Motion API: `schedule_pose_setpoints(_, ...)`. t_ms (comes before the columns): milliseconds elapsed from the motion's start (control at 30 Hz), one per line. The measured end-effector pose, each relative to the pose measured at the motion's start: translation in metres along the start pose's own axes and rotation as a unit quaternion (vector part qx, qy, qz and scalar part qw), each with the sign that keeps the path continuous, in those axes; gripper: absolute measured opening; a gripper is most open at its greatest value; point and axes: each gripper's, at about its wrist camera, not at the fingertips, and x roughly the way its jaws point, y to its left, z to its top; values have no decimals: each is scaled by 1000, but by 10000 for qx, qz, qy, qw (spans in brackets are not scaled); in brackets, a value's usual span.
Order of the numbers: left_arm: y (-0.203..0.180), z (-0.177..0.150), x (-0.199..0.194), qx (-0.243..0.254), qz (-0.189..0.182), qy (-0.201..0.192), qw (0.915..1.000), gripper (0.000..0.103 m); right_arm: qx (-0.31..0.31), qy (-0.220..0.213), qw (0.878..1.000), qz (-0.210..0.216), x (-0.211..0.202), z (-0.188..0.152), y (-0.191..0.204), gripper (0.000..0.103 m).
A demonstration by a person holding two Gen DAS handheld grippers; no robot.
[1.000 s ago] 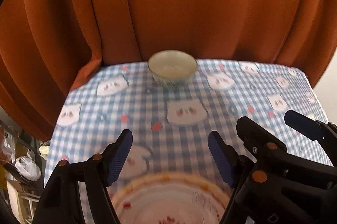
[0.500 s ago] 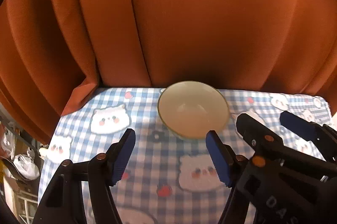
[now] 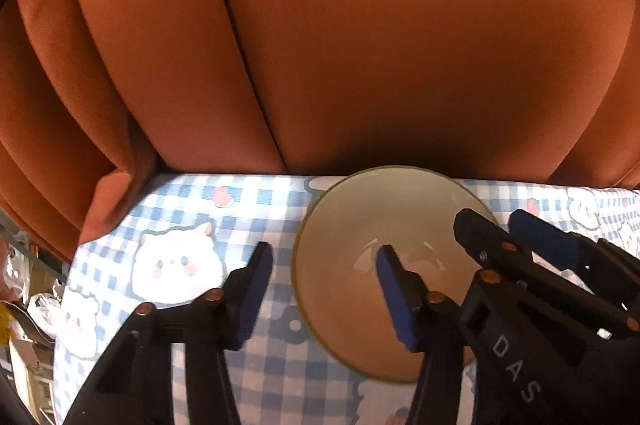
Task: Organize plates and bowls
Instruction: 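Move both tools to another white bowl and grasp its rim, then lift the second white bowl with both tools and carry it toward the stack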
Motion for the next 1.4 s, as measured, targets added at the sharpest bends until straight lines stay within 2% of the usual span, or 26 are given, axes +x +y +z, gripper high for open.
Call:
schedule_pose_setpoints(100,0,-1,8,13,66,30,10000,44,52,100,9999,16,14,1,-3,39)
schedule_pose_setpoints(167,-1,0,13,25,52,84,9999,42,53,171,9998,24,19,1,-4,33)
schedule_pose_setpoints(233,-4,1,17,46,101,117,9999,38,81,208,9997,52,25,2,-7,33)
schedule_pose_setpoints(300,-6,1,19,66,160,119,9998,37,91,240,9997,27,30,1,-8,24)
schedule_pose_setpoints(433,-5,2,19,52,259,127,9996,29,107,323,9993,122,38,2,-7,23)
schedule_pose_setpoints(733,-5,1,10,5,247,194,9995,26,89,356,9993,21,37,3,1,23)
schedule_pose_setpoints(1067,0,-5,-31,-14,178,26,9998,26,66,213,9997,-22,-5,-1,7,23)
schedule_pose_setpoints(1400,7,-15,-88,9,62,-197,9998,26,80,-36,9999,-129,-73,-12,16,23)
